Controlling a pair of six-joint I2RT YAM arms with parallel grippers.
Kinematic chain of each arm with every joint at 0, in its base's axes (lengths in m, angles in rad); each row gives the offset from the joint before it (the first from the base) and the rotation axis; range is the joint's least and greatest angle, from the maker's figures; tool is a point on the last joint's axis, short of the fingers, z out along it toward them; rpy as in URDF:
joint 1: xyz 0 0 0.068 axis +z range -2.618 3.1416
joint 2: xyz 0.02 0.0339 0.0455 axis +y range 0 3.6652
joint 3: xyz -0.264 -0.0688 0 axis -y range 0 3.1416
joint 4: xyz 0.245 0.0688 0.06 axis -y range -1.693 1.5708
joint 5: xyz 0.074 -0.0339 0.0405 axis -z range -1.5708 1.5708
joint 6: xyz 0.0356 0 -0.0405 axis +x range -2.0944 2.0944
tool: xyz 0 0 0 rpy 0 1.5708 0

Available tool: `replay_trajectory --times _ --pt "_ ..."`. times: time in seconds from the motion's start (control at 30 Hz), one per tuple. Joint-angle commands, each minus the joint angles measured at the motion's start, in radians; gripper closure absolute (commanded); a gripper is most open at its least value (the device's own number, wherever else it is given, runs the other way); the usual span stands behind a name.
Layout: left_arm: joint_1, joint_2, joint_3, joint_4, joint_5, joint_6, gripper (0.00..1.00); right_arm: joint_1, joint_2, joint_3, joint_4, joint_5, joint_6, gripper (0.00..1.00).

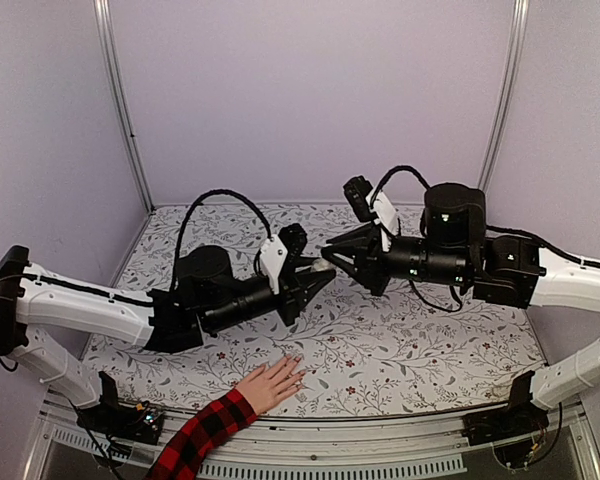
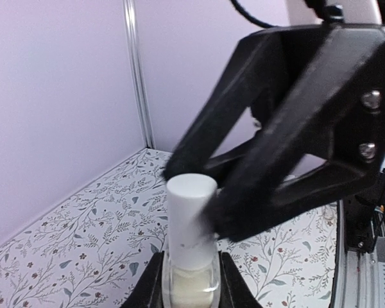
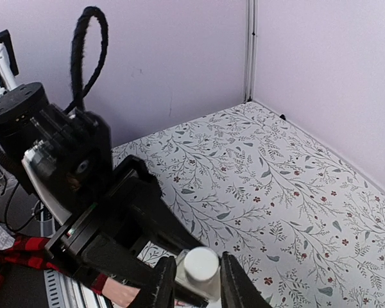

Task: Paint the nails
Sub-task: Screw the nail polish bottle, then place the nail polish bottle at the center of the board.

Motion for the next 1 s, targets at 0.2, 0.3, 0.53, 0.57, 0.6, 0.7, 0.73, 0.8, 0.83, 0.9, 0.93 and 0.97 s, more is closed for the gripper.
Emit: replay_trajectory --times 0.2,0.3,0.53,0.57,0.6,0.7,0.73,0.8,0.83,0.9,0.93,0.97 --pt "0.079 -0.079 -0.05 0.093 0.382 -0.055 1.0 -0.015 -0.189 -0.072 0.024 -0.144 -0.061 0.4" --pt "0.084 -0.087 -0.053 0.1 0.555 -0.063 1.0 -0.016 -0.218 -0.079 0.021 -0.226 -0.105 0.35" --pt "0.084 -0.088 -0.046 0.12 0.774 -0.089 1.0 -0.016 -0.246 -0.08 -0.007 -0.371 -0.165 0.33" --pt "0.085 -0.088 -0.046 0.124 0.789 -0.092 1.0 -0.016 -0.244 -0.077 -0.014 -0.397 -0.171 0.33" --pt "0.084 -0.088 -0.045 0.128 0.799 -0.094 1.0 -0.016 -0.239 -0.073 -0.019 -0.419 -0.181 0.33" --pt "0.085 -0.082 -0.038 0.123 0.791 -0.096 1.0 -0.016 -0.223 -0.057 -0.033 -0.474 -0.2 0.33" --pt "0.084 -0.078 -0.035 0.115 0.777 -0.093 1.0 -0.015 -0.208 -0.049 -0.039 -0.481 -0.202 0.34" --pt "0.084 -0.07 -0.025 0.094 0.743 -0.09 1.0 -0.015 -0.181 -0.032 -0.054 -0.477 -0.199 0.36" --pt "0.084 -0.065 -0.02 0.083 0.723 -0.088 1.0 -0.015 -0.162 -0.019 -0.061 -0.47 -0.197 0.37" --pt "0.085 -0.06 -0.014 0.069 0.684 -0.085 1.0 -0.014 -0.14 -0.006 -0.065 -0.443 -0.187 0.4" --pt "0.084 -0.059 -0.014 0.068 0.668 -0.084 1.0 -0.015 -0.131 -0.004 -0.065 -0.435 -0.177 0.4" --pt "0.083 -0.061 -0.015 0.065 0.651 -0.083 1.0 -0.015 -0.121 -0.003 -0.063 -0.43 -0.173 0.41"
